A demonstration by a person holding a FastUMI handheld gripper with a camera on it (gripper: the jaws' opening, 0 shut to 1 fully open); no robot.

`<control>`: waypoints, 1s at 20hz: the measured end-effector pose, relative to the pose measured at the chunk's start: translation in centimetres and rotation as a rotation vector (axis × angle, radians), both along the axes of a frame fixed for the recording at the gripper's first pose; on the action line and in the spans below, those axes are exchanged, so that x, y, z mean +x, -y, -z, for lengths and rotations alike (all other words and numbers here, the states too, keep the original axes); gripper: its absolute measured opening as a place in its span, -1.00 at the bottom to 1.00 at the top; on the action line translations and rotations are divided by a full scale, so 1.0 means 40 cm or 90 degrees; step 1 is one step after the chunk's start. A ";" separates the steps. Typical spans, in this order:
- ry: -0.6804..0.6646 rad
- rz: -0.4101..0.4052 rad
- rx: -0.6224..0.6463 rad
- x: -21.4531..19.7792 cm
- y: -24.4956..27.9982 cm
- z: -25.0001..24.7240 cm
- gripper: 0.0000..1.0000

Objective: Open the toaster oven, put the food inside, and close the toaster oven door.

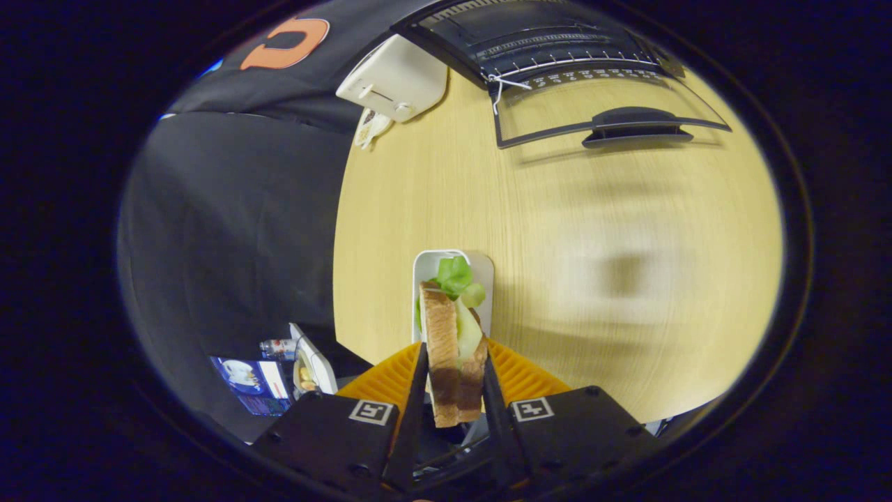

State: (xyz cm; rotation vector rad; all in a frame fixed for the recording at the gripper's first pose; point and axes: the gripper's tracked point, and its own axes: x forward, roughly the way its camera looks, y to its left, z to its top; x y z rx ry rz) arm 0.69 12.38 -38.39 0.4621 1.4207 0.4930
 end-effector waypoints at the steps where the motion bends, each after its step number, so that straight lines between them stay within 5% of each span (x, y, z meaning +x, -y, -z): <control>1: 0.000 0.000 0.002 0.003 -0.003 -0.004 -0.06; 6: 0.018 0.013 0.031 0.010 0.000 -0.086 -0.28; 15: 0.059 0.090 0.115 0.056 0.087 -0.313 -0.37; 20: 0.122 0.180 0.164 0.149 0.170 -0.407 -0.37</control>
